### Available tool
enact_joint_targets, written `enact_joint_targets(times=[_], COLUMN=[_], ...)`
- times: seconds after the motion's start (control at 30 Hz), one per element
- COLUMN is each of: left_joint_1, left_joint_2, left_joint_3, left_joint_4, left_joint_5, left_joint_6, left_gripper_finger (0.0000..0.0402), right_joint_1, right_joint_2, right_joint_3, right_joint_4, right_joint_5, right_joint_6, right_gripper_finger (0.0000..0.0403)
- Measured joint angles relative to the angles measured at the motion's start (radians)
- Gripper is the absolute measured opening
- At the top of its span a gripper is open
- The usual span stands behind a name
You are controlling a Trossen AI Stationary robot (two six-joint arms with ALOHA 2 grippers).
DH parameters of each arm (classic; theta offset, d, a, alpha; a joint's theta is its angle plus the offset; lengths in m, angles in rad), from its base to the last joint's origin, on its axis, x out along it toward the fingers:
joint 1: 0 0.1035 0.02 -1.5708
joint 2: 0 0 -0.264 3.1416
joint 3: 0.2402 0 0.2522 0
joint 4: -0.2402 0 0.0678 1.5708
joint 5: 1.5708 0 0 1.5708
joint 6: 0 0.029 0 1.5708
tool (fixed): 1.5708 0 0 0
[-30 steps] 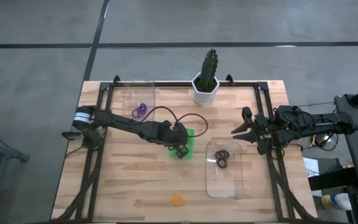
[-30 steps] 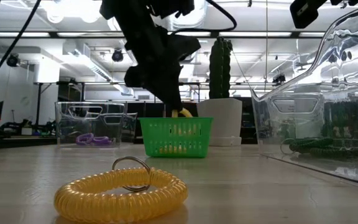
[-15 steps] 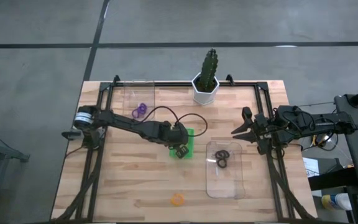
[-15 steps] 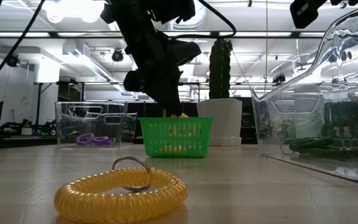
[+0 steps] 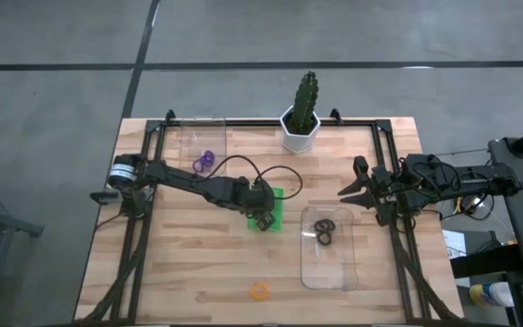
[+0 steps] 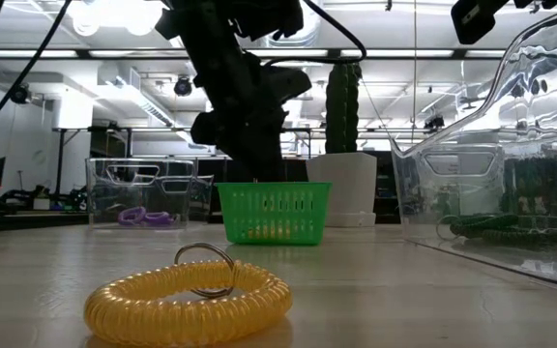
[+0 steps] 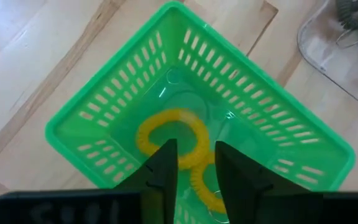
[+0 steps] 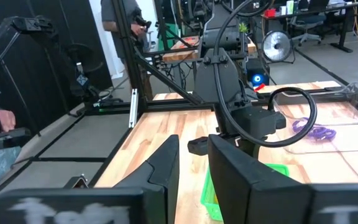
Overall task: Sort spring keychains
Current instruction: Put the yellow orange keychain into the green bin
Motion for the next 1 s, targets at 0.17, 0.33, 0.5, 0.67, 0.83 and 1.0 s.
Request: enact_joint_targets(times=[0.17,0.33,0.5,0.67,0.83,1.0], left_joint_1=[0.000,0.001,-0.018,-0.083,-0.178,-0.263], left_joint_2=[-0.003,-0.040,-0.114,-0.176,-0.181,-0.180], left_joint_3=[0.000,0.041,0.082,0.079,0.074,0.020], left_joint_4=[0.000,-0.016,-0.041,-0.078,-0.155,-0.148], left_joint_5=[0.001,0.083,0.146,0.150,0.150,0.152], left_joint_6=[0.003,0.060,0.069,0.116,0.111,0.004], left_gripper_finger=[0.0124,0.0128,0.0128,0.0128,0.0128,0.0128], right_joint_1=[0.000,0.000,0.000,0.000,0.000,0.000], right_joint_2=[0.000,0.000,0.000,0.000,0.000,0.000], right_joint_3=[0.000,0.000,0.000,0.000,0.000,0.000], right_joint_4=[0.000,0.000,0.000,0.000,-0.001,-0.001], right_joint_5=[0.000,0.000,0.000,-0.002,-0.008,-0.008], right_joint_6=[0.000,0.000,-0.016,-0.030,-0.034,-0.034], right_gripper_finger=[0.0069,0.0070,0.0078,0.0084,0.0081,0.0072])
